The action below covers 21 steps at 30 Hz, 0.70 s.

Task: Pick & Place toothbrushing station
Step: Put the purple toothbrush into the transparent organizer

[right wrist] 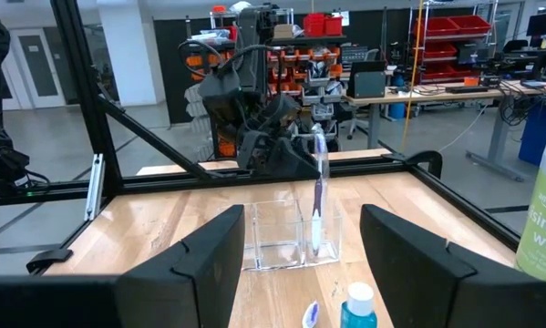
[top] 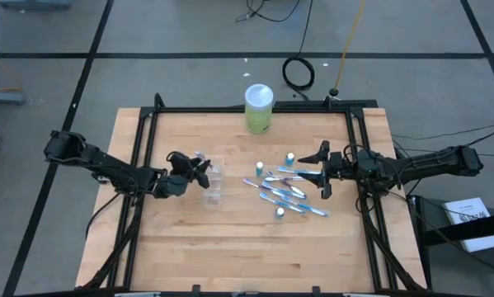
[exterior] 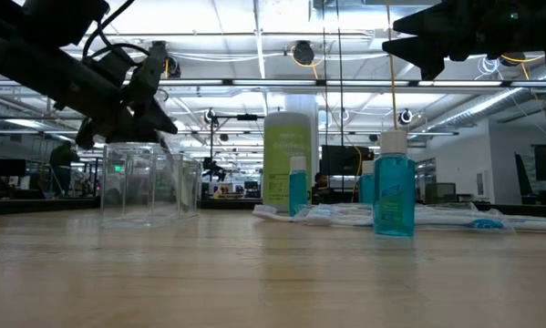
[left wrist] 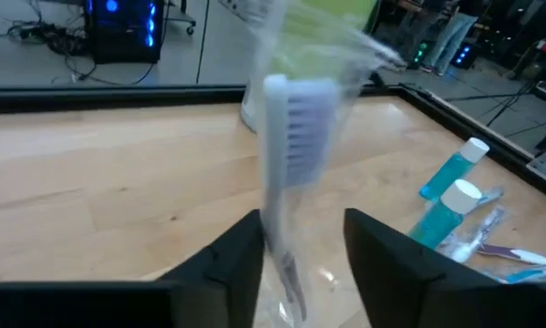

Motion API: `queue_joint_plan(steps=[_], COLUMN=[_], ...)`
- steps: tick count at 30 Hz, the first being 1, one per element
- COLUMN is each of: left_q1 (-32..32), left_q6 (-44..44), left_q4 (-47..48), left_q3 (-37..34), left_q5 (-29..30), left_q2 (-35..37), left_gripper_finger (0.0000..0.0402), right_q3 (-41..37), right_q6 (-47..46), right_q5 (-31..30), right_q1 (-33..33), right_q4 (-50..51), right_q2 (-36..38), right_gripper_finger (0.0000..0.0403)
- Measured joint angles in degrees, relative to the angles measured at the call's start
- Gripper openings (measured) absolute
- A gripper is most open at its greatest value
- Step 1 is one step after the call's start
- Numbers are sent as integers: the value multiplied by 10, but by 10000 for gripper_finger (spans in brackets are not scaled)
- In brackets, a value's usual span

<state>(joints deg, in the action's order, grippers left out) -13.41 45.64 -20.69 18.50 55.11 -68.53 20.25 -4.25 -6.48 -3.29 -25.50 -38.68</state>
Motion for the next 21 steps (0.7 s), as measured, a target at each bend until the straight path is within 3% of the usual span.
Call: queue_joint_plan(steps=[8,21], left_q1=[0,0], left_q6=[-77,-185], left_q4=[-8,-8], left_q3=[0,0], left_q5=[-11,24], left_q2=[49,157], left_gripper_finger=[221,228], right_q3=[0,0], right_q6=[0,0], right_q5=[1,2], right_q1=[0,0], right_q4=[0,5], right_q2=[0,-17], right_gripper_finger=[210,210])
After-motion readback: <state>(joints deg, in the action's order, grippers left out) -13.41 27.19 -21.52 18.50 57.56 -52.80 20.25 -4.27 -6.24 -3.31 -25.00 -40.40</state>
